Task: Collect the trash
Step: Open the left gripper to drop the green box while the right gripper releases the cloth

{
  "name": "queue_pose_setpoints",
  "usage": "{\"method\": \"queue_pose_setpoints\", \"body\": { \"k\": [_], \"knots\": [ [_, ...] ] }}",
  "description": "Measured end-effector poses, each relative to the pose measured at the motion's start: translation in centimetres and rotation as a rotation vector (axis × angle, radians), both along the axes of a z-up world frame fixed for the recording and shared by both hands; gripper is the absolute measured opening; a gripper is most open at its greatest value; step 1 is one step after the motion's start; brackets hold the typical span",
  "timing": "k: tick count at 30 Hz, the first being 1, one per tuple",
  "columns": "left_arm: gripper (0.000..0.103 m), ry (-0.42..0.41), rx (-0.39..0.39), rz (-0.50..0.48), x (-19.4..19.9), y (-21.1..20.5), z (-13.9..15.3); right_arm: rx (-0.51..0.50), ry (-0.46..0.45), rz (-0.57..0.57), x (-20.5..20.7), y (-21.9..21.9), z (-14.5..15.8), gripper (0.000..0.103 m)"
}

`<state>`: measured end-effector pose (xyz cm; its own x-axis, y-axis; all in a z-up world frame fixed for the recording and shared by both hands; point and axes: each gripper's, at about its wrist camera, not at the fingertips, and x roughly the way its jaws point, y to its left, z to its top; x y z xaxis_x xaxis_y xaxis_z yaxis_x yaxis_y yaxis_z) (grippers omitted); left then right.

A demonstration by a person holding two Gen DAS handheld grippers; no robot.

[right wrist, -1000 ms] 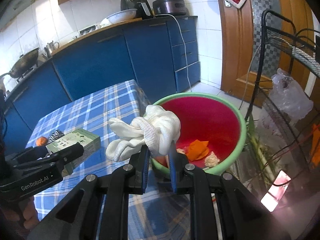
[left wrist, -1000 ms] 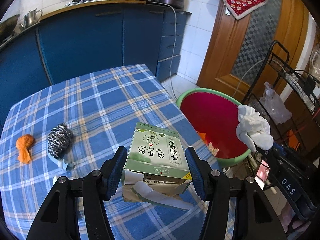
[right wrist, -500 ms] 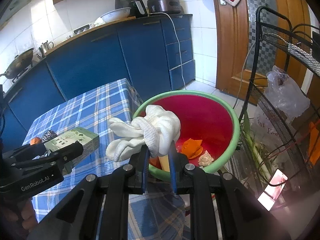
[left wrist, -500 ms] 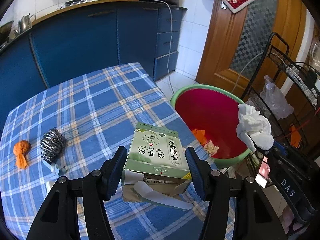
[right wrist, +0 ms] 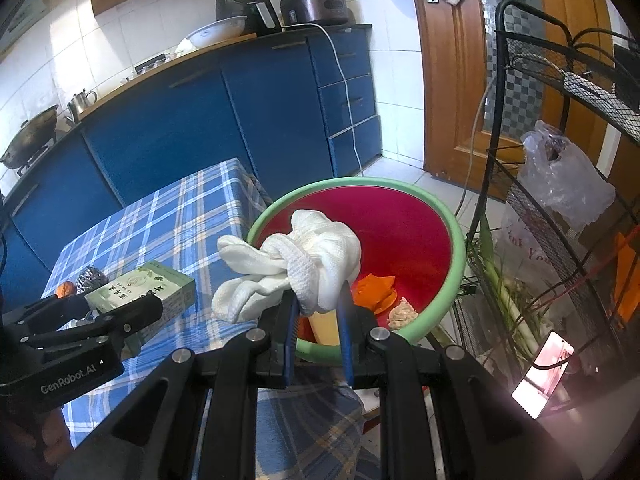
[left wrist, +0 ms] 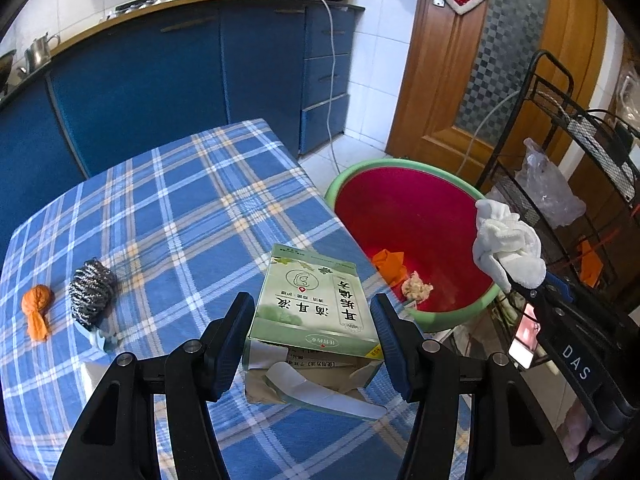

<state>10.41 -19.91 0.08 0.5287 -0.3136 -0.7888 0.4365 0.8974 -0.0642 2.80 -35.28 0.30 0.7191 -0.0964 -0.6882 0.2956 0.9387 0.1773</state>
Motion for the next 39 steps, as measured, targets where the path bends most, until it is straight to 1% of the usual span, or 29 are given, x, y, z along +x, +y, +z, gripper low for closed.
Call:
{"method": "queue_pose_setpoints", "body": {
  "k": [8, 14, 16, 19, 27, 31, 33, 35, 36, 39],
  "knots": [
    [0.062, 0.010, -0.003, -0.010, 0.5, -0.8, -0.2, 0.006, 0.005, -0.013, 0.3, -0.7, -0.2, 0.020],
    [0.062, 0.003, -0.012, -0.037, 1.4, -2.4, -0.2, 0.017, 0.009, -0.024, 0.8, -1.8, -0.7, 0.020],
    [0.062, -0.011, -0.025, -0.058, 1.8, -3.3, 0.0, 0.027, 0.017, -0.034, 1.0, -2.4, -1.2, 0.020],
    [0.062, -0.024, -0.024, -0.078, 2.5, -4.6, -0.1, 0.048, 0.031, -0.050, 1.3, -3.5, -2.2, 0.020],
    [0.062, -0.022, -0.024, -0.129, 3.9, -8.3, -1.7, 0.106, 0.070, -0.074, 2.0, -5.8, -5.1, 0.021],
    [0.064, -0.018, -0.027, -0.143, 4.4, -9.0, -2.4, 0.130, 0.076, -0.064, 2.5, -6.3, -5.9, 0.027],
    [0.064, -0.016, -0.024, -0.141, 4.6, -9.1, -2.6, 0.145, 0.076, -0.063, 2.6, -6.5, -6.2, 0.028],
    [0.064, -0.014, -0.022, -0.141, 4.6, -9.1, -2.8, 0.163, 0.072, -0.065, 2.6, -6.8, -6.5, 0.033],
    [0.064, -0.015, -0.020, -0.136, 4.7, -9.0, -2.8, 0.174, 0.068, -0.064, 2.6, -6.9, -6.6, 0.034],
    [0.064, -0.019, -0.021, -0.121, 4.8, -8.7, -2.7, 0.181, 0.059, -0.066, 2.5, -7.0, -6.7, 0.040]
  ]
}}
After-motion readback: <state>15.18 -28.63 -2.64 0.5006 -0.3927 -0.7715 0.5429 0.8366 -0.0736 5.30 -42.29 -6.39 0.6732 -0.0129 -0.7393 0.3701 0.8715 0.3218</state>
